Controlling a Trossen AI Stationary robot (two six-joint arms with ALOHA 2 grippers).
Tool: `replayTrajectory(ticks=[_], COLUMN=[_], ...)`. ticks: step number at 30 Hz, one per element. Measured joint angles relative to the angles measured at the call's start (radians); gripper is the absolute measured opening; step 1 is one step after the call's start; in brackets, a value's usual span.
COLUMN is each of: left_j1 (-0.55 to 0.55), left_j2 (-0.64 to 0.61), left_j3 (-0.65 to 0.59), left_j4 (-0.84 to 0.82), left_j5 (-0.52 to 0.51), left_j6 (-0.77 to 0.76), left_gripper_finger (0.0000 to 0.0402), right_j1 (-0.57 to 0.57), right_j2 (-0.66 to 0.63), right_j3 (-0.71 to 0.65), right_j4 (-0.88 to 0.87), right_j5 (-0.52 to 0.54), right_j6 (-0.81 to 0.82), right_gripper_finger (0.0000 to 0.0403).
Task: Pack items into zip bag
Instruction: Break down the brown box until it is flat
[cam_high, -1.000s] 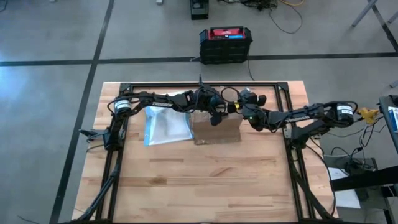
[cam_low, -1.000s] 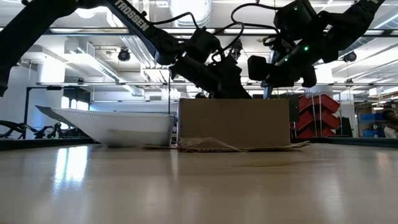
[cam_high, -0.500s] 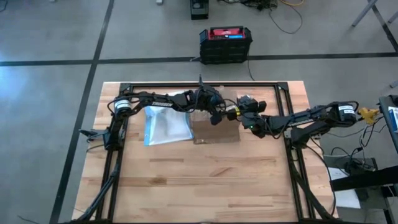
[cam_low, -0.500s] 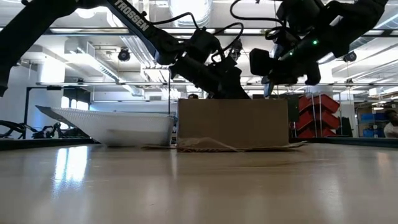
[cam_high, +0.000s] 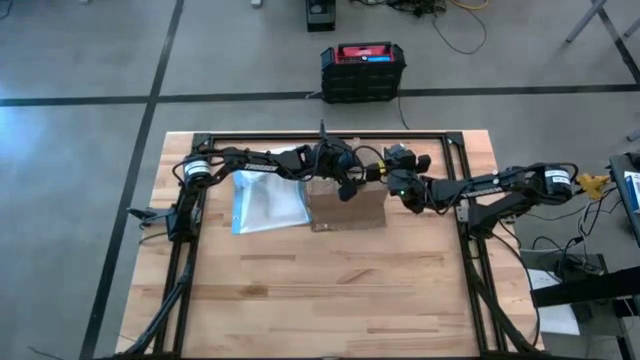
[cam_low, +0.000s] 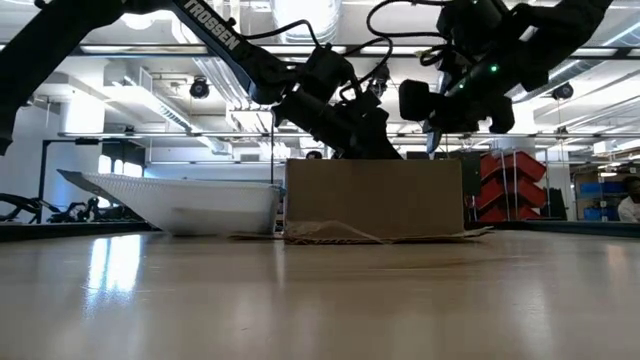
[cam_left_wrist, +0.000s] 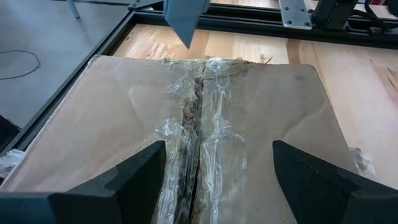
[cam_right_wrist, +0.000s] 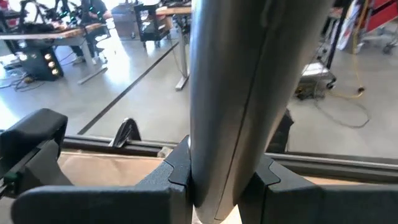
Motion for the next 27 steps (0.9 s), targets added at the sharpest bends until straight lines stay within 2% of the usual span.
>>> replayTrajectory(ticks=[11, 27], left_j1=[-0.001, -0.001], left_j2=[0.000, 0.000], left_j3=[0.000, 0.000], left_j4=[-0.003, -0.013], left_j5=[0.003, 0.003], left_j6=[-0.001, 0.001], left_gripper_finger=[0.0276, 0.0276], right_j1=[-0.009, -0.017], right_j2=[0.078, 0.065], right_j3=[0.004, 0.003], right_j4=[0.070, 0.081], right_j5=[-0.010, -0.014], right_j6=[-0.023, -0.056], right_gripper_finger=[0.0056, 0.0056])
